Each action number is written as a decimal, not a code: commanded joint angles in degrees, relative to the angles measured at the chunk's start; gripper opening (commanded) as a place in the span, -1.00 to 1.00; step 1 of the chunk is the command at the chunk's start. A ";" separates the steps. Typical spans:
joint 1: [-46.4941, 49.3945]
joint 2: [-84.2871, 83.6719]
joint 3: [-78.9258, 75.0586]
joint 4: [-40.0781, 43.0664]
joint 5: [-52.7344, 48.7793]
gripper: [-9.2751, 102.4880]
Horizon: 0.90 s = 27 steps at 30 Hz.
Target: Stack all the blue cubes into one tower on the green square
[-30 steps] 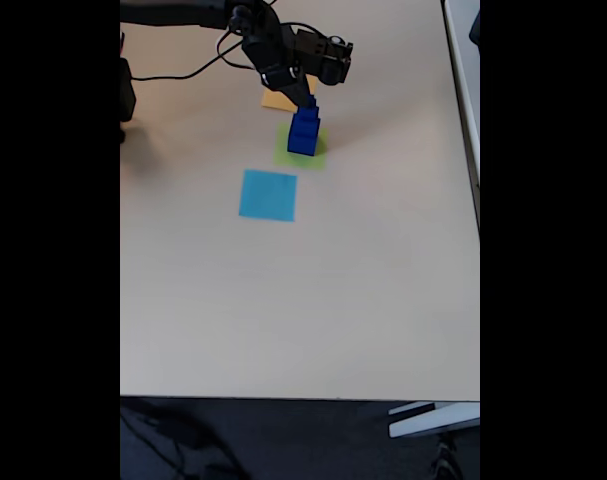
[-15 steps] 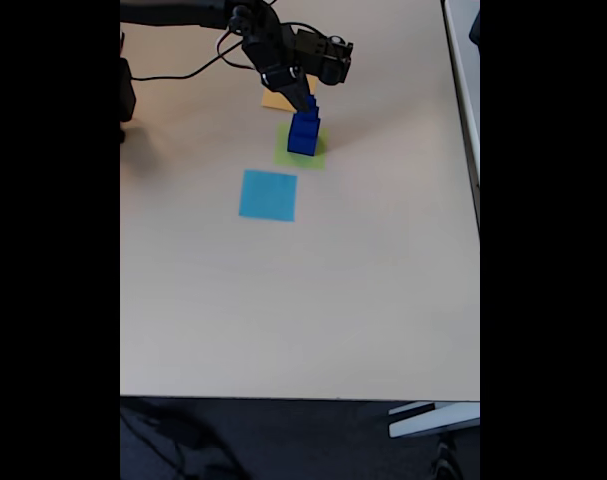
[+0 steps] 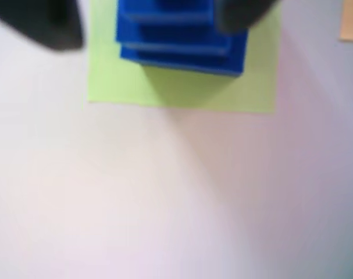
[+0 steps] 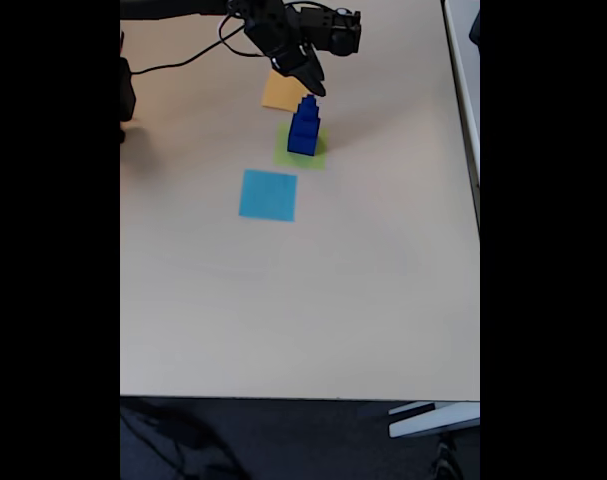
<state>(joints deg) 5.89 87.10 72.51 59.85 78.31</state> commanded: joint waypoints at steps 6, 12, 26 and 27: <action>0.97 18.19 -0.26 0.35 -16.00 -0.83; 2.11 32.43 9.84 0.97 -28.30 -0.84; 5.19 32.61 17.58 1.58 -14.59 -0.84; 5.71 32.08 16.96 2.72 -12.57 -0.84</action>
<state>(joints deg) 10.46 119.36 90.70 61.08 61.44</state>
